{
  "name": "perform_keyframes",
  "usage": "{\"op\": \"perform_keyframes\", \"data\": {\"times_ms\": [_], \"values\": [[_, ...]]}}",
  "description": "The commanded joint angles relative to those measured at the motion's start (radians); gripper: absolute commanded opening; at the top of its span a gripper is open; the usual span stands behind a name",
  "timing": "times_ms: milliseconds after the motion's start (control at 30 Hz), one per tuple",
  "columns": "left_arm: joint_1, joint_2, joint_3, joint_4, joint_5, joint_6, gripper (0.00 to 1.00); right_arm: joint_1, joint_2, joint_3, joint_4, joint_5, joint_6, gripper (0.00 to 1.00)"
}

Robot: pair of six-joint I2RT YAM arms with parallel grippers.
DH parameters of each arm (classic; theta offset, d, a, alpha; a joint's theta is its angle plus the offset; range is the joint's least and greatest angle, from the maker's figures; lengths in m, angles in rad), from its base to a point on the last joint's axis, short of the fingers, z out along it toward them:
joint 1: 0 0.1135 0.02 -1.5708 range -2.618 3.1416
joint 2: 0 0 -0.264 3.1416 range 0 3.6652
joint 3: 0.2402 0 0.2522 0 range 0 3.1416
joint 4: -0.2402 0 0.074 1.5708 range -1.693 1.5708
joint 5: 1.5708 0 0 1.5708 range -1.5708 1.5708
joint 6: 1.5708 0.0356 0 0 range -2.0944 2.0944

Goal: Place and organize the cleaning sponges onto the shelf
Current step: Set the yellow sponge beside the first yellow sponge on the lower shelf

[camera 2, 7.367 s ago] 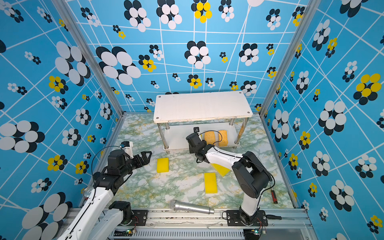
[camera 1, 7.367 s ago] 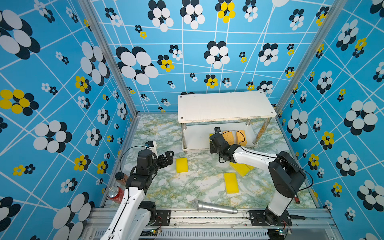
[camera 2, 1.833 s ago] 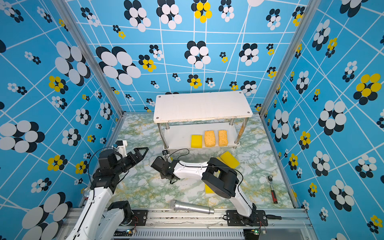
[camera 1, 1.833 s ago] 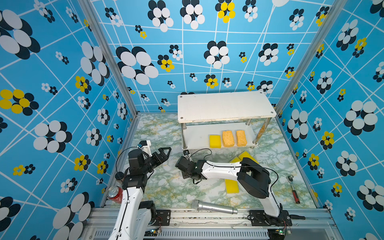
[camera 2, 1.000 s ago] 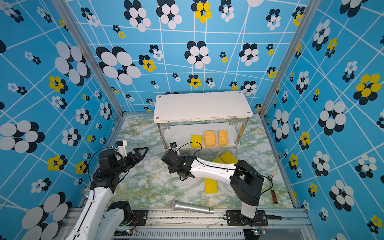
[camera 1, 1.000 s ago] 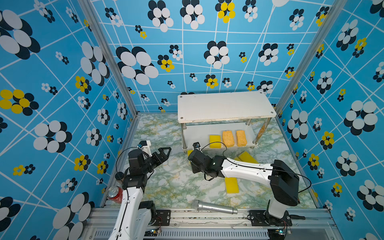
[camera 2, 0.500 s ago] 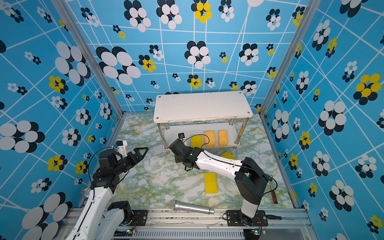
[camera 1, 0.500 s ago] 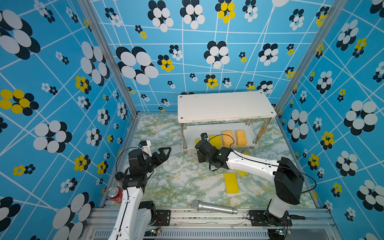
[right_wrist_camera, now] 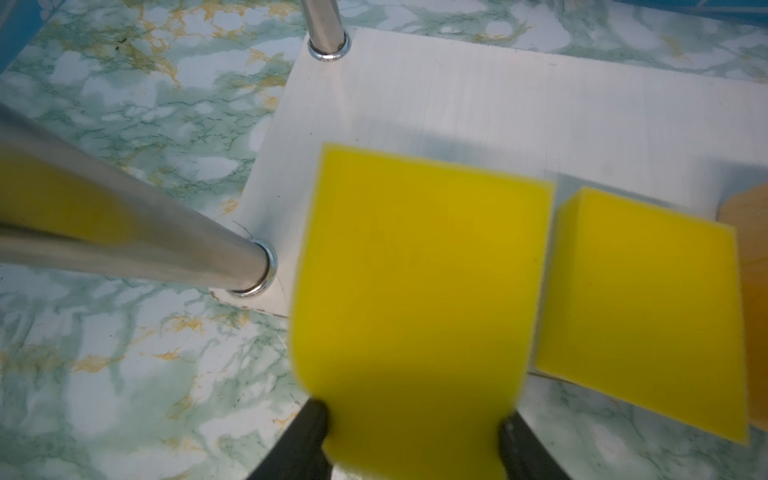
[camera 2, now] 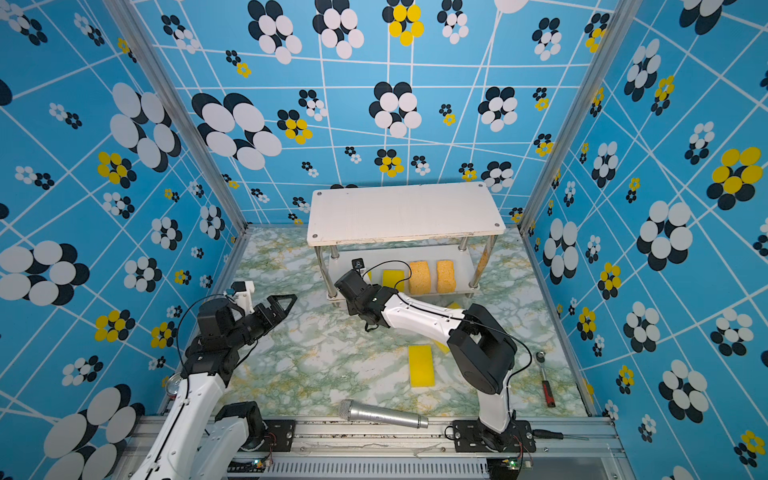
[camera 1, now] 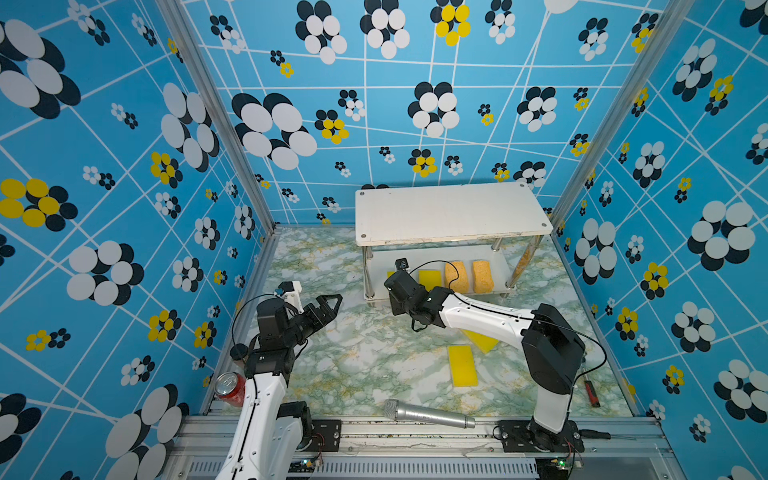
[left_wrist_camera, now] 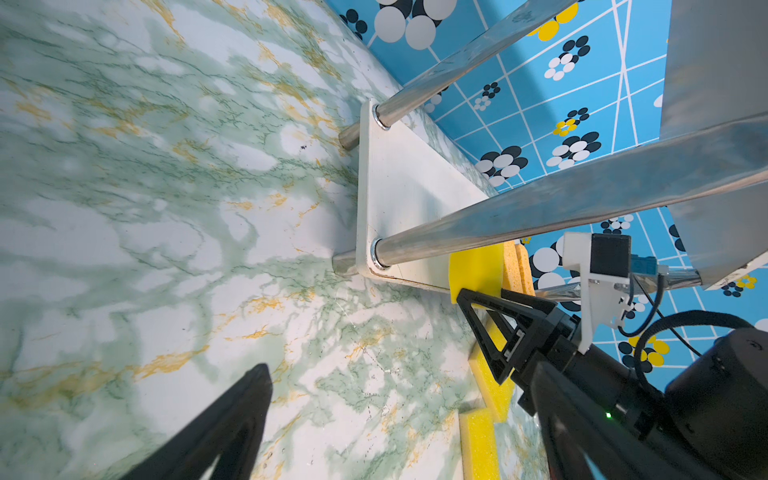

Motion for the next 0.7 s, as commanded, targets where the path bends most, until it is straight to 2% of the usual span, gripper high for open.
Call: {"op": "perform_keyframes", "data": {"times_ms": [0, 667], "values": [[0.012, 0.006, 0.004, 0.006, 0.008, -0.003, 0.99, -0.009, 0.013, -0.013, 0.051, 0.041, -0.014, 0.53], [0.011, 0.008, 0.004, 0.005, 0.008, -0.006, 0.99, -0.037, 0.049, -0.053, 0.119, 0.096, -0.005, 0.53]]}}
